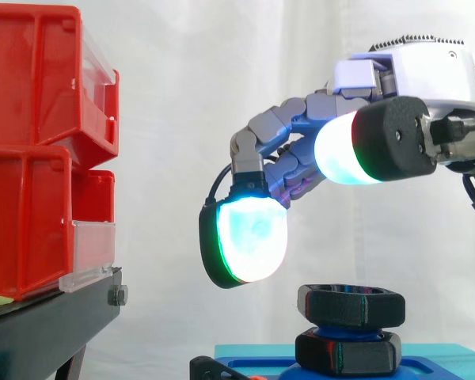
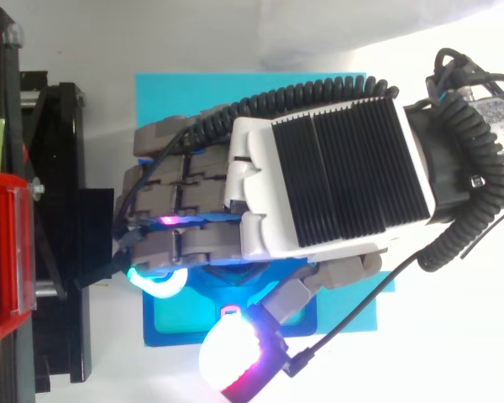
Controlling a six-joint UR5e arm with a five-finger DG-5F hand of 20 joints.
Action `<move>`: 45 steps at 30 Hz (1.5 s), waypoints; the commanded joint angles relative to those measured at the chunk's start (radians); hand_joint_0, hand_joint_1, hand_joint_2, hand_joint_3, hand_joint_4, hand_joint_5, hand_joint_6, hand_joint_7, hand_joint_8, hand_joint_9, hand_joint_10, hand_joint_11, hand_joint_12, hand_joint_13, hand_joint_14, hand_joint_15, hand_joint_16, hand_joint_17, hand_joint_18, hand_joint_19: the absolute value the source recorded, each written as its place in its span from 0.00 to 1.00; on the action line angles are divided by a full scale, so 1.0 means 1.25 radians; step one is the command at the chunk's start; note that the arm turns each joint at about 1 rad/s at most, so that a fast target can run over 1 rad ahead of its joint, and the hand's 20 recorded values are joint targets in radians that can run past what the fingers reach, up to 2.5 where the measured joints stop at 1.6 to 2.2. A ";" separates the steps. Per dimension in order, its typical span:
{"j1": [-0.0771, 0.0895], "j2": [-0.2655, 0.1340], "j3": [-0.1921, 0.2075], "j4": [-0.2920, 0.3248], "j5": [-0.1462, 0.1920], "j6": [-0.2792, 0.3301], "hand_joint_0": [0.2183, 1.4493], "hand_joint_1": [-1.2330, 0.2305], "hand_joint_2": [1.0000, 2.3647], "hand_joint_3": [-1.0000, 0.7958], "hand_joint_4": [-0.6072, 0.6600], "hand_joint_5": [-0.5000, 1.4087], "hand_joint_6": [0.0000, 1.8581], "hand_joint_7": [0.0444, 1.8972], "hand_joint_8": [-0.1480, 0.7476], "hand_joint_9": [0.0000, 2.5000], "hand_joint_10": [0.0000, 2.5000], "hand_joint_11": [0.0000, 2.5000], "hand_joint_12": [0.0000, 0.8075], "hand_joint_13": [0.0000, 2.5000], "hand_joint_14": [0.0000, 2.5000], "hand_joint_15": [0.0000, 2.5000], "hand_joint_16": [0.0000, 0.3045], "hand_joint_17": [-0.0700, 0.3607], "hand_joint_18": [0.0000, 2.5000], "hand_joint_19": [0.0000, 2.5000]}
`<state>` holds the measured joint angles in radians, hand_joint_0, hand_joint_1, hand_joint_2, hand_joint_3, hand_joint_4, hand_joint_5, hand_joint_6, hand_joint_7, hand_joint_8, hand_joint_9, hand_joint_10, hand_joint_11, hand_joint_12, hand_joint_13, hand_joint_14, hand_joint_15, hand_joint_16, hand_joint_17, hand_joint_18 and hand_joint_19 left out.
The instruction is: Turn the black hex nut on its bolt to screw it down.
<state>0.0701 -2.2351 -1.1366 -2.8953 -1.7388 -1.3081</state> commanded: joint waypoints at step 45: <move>-0.077 0.000 -0.033 0.002 -0.084 -0.022 0.21 0.63 0.00 0.28 0.74 0.15 0.40 0.35 0.55 0.24 0.00 0.17 0.43 0.27 0.00 0.06 0.13 0.37 0.21 0.04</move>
<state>-0.0113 -2.2350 -1.1791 -2.8927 -1.8261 -1.3297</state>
